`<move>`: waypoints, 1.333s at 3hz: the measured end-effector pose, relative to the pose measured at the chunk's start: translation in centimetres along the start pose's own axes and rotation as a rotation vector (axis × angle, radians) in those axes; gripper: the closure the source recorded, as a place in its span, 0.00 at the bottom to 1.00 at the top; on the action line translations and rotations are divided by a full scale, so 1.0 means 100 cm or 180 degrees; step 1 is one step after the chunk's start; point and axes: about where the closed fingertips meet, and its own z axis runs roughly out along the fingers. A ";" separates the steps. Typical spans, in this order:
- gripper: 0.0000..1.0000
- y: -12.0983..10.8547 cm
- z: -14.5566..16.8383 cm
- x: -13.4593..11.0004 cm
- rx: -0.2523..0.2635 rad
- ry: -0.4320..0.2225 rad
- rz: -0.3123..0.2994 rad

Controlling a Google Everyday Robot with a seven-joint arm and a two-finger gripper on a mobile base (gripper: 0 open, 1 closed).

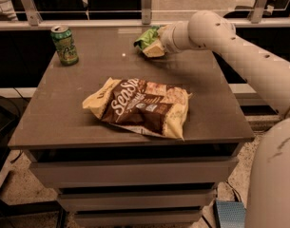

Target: Move green rice chip bag near green can

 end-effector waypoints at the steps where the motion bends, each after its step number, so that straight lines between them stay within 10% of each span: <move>1: 0.64 -0.003 -0.010 -0.006 0.0056 -0.0071 -0.0065; 3: 1.00 0.014 -0.015 -0.045 -0.0088 -0.0343 -0.0228; 4: 1.00 0.033 -0.001 -0.070 -0.0412 -0.0541 -0.0341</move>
Offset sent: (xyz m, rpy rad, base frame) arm -0.0295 0.0012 0.0553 0.0209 -0.1275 0.0410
